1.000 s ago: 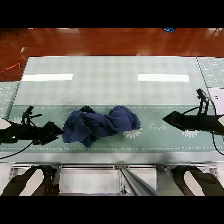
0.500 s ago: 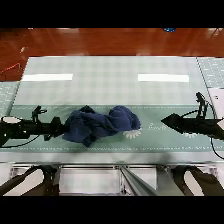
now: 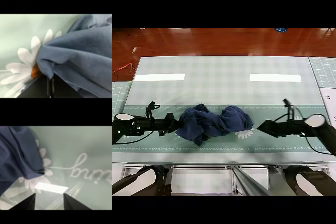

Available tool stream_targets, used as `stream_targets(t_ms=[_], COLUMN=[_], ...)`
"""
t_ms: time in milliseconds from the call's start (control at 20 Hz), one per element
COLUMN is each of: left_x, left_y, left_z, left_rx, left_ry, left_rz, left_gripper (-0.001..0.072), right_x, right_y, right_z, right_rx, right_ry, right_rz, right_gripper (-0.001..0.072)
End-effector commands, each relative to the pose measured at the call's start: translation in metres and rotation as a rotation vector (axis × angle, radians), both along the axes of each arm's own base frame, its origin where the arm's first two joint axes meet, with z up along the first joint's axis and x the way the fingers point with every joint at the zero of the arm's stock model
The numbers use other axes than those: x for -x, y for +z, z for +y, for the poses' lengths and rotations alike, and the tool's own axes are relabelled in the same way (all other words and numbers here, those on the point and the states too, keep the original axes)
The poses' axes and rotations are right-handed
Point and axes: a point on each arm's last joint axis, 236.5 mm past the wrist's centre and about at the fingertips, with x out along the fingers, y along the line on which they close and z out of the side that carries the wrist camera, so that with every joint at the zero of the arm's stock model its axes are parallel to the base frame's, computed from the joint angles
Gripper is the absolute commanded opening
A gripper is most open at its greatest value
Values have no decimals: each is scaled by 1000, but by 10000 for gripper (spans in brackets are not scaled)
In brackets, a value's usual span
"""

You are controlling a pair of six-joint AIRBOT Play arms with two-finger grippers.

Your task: Fold the shirts.

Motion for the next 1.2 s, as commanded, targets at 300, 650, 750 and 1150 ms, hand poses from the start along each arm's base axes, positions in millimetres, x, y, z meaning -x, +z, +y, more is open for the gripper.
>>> stream_targets(t_ms=[300,650,750,1150], left_x=[2,-30,-69,-88], left_y=[3,49,116,484], left_z=[-4,1,12,32], left_rx=[16,22,4,-281], left_ry=[-20,-66,-74,22], left_rz=[-4,-129,-317,-1236], left_gripper=[17,17,17,17], right_x=[-50,-86,-125,-115], right_y=[-15,46,116,426], right_z=[79,97,76,-18], right_rx=[-47,-56,-11,255], right_ry=[102,291,275,111], right_rz=[21,-102,-267,-994], right_gripper=[392,27,27,27])
